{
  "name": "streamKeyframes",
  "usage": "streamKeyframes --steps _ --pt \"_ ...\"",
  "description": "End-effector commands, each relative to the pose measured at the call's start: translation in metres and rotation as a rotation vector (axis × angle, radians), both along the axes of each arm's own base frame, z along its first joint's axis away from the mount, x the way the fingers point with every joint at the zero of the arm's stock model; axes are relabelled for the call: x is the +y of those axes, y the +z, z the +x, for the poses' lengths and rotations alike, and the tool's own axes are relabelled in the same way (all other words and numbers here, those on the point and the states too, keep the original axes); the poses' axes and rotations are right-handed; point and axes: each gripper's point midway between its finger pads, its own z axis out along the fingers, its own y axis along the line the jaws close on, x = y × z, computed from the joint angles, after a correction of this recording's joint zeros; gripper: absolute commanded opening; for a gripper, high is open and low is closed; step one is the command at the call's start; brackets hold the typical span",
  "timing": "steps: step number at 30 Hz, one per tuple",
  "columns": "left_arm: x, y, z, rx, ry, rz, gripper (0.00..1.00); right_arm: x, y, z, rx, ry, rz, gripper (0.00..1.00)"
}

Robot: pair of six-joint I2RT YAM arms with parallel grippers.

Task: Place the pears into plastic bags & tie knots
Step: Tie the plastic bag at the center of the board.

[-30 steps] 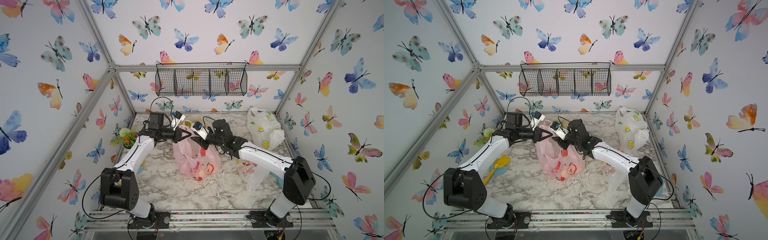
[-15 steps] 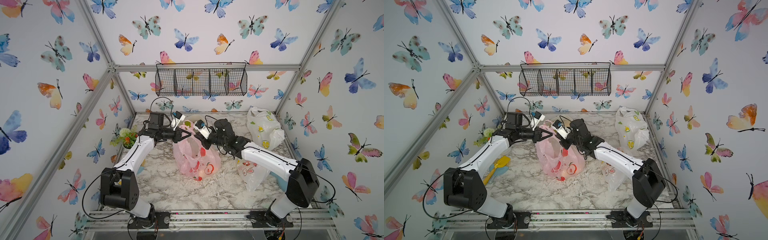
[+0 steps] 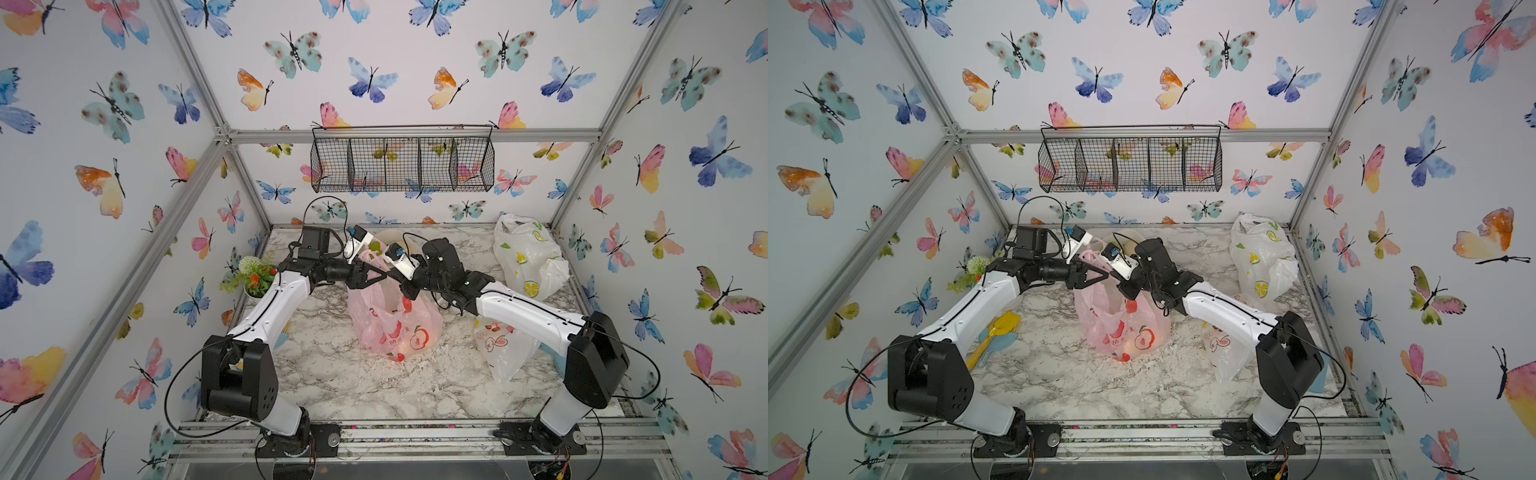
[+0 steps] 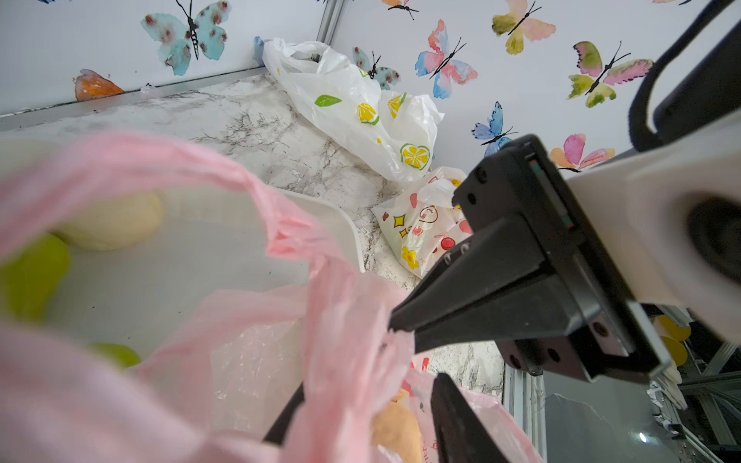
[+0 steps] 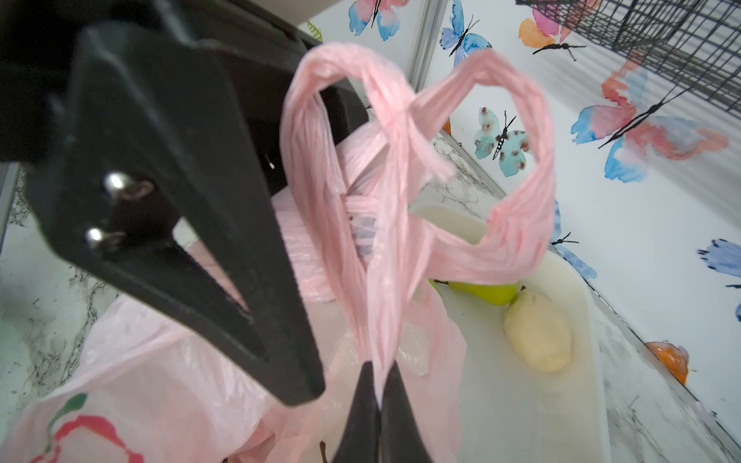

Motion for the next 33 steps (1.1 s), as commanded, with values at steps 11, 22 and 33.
streamKeyframes --steps 11,22,33 --pt "-0.016 0.015 0.015 0.019 -0.009 -0.062 0.43 0.01 0.0 -0.016 -0.006 0.079 0.009 0.03" --pt "-0.014 0.009 0.008 -0.007 -0.018 -0.025 0.05 -0.007 0.025 -0.01 0.063 -0.026 0.106 0.45" --pt "-0.022 0.022 0.006 -0.101 -0.041 -0.05 0.06 -0.054 0.083 0.031 0.598 -0.099 0.404 0.59"
